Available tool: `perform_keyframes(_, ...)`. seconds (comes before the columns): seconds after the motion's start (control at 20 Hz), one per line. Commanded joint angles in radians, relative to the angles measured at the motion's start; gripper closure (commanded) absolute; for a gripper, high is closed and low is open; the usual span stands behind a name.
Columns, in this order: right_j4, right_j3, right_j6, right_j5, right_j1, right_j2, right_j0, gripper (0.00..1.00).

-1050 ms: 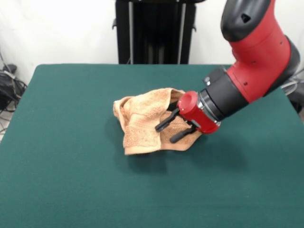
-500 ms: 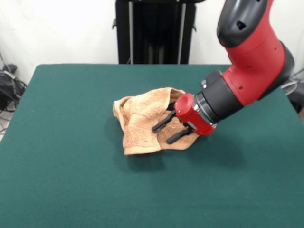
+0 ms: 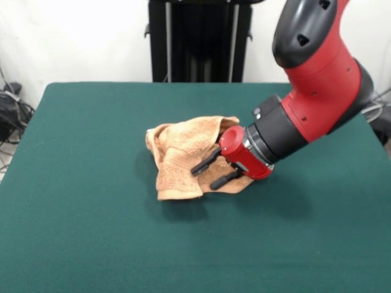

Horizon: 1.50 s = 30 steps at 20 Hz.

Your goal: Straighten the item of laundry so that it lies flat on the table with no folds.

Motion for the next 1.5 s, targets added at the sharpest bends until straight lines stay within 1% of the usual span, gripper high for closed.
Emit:
perform_keyframes(0.05,0.027,-0.091,0.255,0.027,0.010,0.053,-0.025,0.00)
perform_keyframes(0.25,0.034,-0.107,0.261,0.084,-0.002,0.044,-0.015,0.00)
perform_keyframes(0.5,0.040,-0.151,0.270,0.139,0.009,0.018,-0.017,0.00)
perform_keyframes(0.95,0.036,-0.169,0.275,0.158,0.012,0.015,-0.024,0.00)
perform_keyframes(1.5,0.027,-0.166,0.276,0.163,0.009,0.015,-0.020,0.00)
